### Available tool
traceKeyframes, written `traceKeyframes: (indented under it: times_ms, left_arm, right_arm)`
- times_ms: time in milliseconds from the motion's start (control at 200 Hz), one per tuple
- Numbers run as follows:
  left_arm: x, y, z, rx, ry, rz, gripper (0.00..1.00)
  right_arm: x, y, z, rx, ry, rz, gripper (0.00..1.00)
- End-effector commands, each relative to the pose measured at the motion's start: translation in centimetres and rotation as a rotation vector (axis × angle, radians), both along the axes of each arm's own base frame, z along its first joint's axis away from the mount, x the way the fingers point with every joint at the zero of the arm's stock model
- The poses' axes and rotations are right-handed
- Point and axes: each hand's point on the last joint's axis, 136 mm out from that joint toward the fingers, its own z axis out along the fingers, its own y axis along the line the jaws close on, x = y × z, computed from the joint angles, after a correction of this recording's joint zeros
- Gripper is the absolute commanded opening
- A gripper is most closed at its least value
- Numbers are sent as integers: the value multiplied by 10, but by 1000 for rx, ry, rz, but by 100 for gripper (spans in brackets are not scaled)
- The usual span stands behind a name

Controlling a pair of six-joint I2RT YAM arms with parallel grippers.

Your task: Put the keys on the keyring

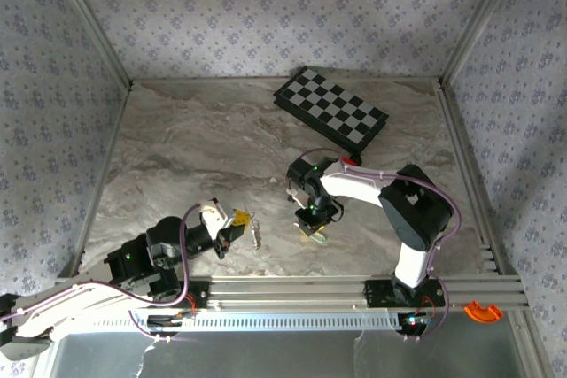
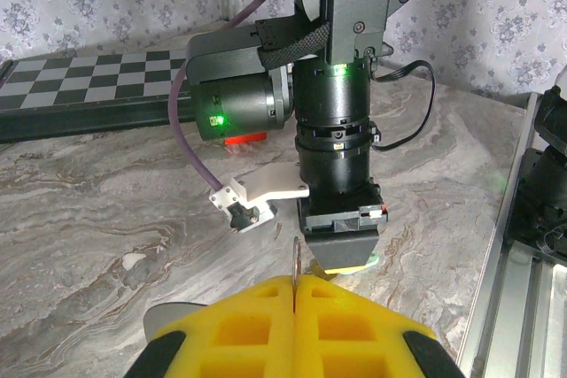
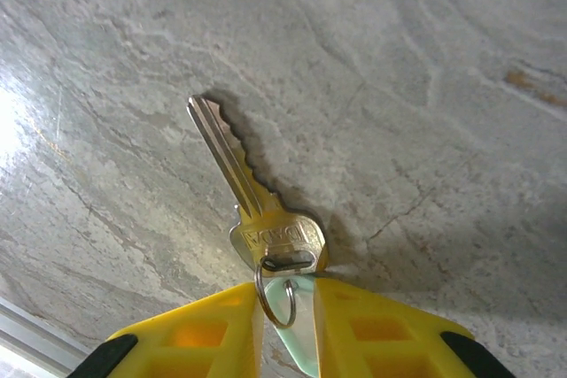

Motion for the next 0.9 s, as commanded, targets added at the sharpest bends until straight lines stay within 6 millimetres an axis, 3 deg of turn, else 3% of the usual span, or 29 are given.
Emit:
traceKeyframes:
  times_ms: [0,570,895]
  left_arm:
    - [-1,-1,21,-68,-14,-4,0]
    - [-1,-2,19,-68,-6,-4,0]
    - [-2,-1,19,-72,-2,-7,0]
  right_arm:
    - [-3,-1,4,12,8,-18,21]
    - [-9,-2,6,26,-12,-4,14]
    - [-7,2,7,44,-32,-2,16]
